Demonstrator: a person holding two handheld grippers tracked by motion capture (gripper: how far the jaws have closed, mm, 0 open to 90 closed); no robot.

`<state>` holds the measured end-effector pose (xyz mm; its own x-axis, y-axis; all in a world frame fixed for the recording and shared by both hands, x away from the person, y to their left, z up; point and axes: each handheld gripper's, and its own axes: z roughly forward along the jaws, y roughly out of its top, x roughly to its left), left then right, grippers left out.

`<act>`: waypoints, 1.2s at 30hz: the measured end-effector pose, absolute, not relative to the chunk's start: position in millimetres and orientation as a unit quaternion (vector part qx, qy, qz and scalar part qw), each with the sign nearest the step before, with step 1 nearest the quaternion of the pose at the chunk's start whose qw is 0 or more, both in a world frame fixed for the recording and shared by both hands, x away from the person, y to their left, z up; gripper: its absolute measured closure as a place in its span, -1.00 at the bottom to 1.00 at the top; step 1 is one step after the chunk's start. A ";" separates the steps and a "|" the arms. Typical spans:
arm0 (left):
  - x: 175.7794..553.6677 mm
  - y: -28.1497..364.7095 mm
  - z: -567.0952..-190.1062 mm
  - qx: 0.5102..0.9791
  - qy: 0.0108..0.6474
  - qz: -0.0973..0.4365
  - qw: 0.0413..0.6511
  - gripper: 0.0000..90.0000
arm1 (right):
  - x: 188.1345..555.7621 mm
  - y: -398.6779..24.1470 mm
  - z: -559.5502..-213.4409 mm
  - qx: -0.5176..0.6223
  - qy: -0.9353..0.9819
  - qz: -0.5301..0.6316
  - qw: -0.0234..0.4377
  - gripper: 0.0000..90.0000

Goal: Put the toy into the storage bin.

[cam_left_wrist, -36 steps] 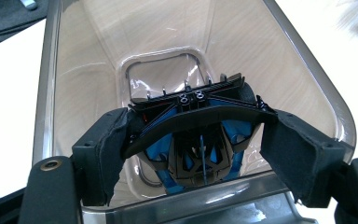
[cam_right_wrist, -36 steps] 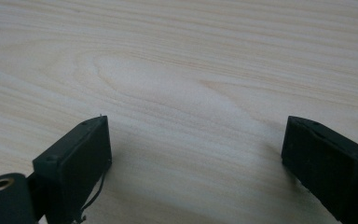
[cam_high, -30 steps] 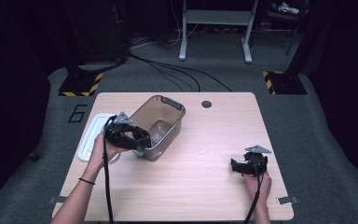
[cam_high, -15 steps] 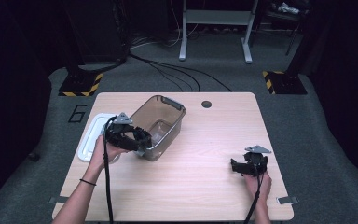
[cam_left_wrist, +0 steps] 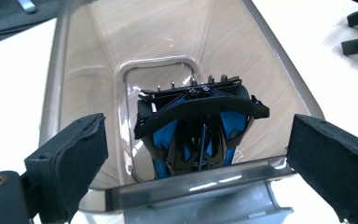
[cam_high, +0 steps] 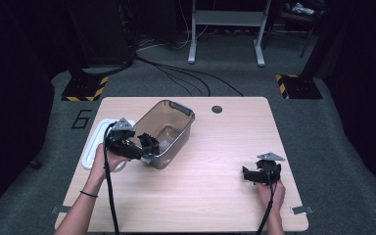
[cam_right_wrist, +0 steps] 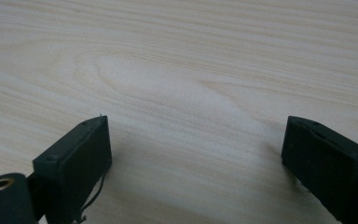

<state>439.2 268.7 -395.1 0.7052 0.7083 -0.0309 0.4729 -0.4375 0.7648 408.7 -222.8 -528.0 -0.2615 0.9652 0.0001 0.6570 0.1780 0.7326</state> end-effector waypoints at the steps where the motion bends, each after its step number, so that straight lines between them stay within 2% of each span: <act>1: 439.2 268.7 -395.1 0.835 0.354 0.149 0.395 -0.91 | 408.7 -222.8 -528.0 0.557 0.728 0.317 0.243 -0.83; 8: 428.2 279.7 -387.7 0.822 0.364 0.173 0.403 -0.95 | 408.7 -222.8 -528.0 0.557 0.728 0.317 0.243 -0.83; 20: 428.7 329.7 -386.9 0.788 0.420 0.203 0.401 -0.98 | 408.7 -222.8 -528.0 0.557 0.728 0.317 0.243 -0.83; 30: 450.4 368.1 -418.3 0.752 0.499 0.205 0.379 -1.00 | 408.8 -222.8 -528.1 0.557 0.728 0.318 0.242 -0.84; 36: 464.8 379.4 -441.7 0.746 0.527 0.197 0.356 -0.98 | 408.8 -222.8 -528.1 0.557 0.728 0.318 0.242 -0.84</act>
